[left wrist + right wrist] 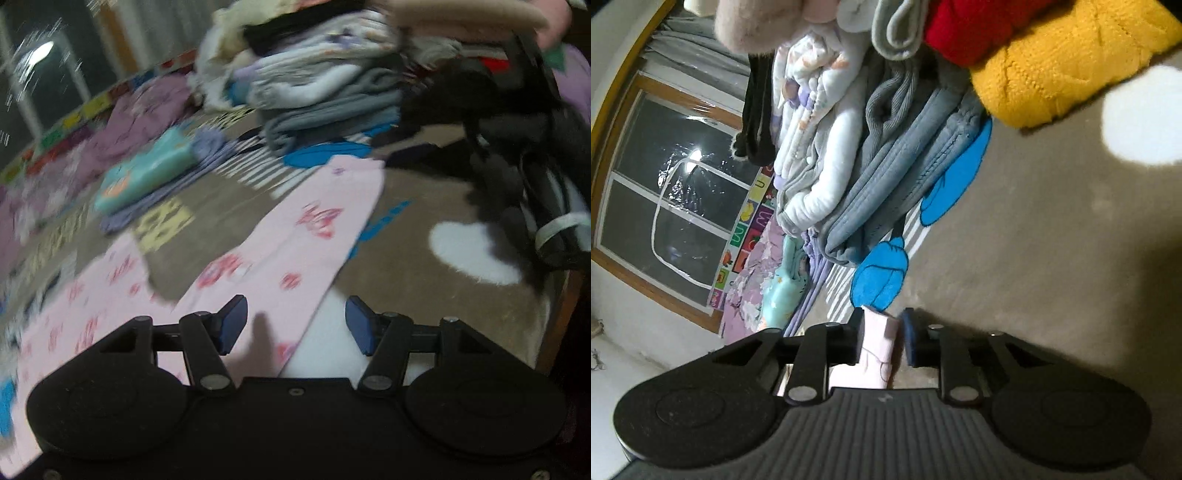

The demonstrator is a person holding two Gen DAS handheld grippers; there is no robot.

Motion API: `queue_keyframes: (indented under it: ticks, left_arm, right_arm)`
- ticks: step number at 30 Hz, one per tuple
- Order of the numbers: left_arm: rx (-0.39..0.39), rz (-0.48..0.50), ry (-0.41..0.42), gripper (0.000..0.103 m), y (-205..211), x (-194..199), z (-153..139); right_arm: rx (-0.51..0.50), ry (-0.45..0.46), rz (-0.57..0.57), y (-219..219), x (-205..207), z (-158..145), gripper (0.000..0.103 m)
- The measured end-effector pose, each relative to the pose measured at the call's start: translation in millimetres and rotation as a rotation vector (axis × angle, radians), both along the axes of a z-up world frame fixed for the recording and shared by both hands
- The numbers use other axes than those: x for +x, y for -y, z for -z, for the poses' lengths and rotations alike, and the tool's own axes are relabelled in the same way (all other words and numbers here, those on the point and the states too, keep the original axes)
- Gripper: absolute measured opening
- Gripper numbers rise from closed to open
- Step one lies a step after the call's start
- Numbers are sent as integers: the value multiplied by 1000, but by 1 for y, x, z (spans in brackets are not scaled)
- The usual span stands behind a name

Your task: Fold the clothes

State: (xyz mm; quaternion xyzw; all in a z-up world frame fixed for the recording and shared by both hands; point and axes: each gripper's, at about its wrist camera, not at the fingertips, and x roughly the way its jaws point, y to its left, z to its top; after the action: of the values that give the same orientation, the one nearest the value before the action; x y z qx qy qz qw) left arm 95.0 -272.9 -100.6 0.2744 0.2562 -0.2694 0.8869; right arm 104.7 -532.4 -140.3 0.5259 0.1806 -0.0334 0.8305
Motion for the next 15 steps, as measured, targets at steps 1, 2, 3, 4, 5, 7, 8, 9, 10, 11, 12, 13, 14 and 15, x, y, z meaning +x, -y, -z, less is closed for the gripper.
queue_keyframes:
  ticks: [1,2,3,4,5,7,8,9,10,11,12,13,14,15]
  left_arm:
    - [23,14,17,58,9,0,2]
    - [41,22,32,58,16,1,4]
    - [58,30,47,58,23,2,6]
    - [76,38,62,58,30,3,8]
    - [93,46,77,58,37,4,10]
    - [124,59,109,58,50,6,13]
    - [136,64,120,58,56,8,15]
    - [147,63,128,58,61,11,16]
    - [157,63,136,58,66,13,17]
    - [166,61,145,58,71,16,17]
    - [175,58,153,58,75,18,18]
    - [184,56,162,58,80,21,18]
    - [197,55,172,58,85,23,19]
    - [210,55,185,58,90,24,20]
  right_arm:
    - [7,3,-9,3,-2,0,25]
    - [14,7,-18,5,-4,0,25]
    - [23,11,-24,8,-6,1,25]
    - [31,16,-31,10,-8,1,25]
    - [40,21,-37,12,-10,1,26]
    - [70,37,-41,18,-17,2,27]
    - [100,52,-43,24,-20,4,30]
    - [129,68,-44,29,-23,5,32]
    - [163,86,-39,34,-25,8,33]
    - [197,104,-34,39,-28,11,35]
    - [215,113,-34,41,-29,12,35]
    - [232,122,-34,43,-30,14,35]
    - [231,125,-38,43,-30,13,35]
    - [229,127,-42,43,-30,13,36]
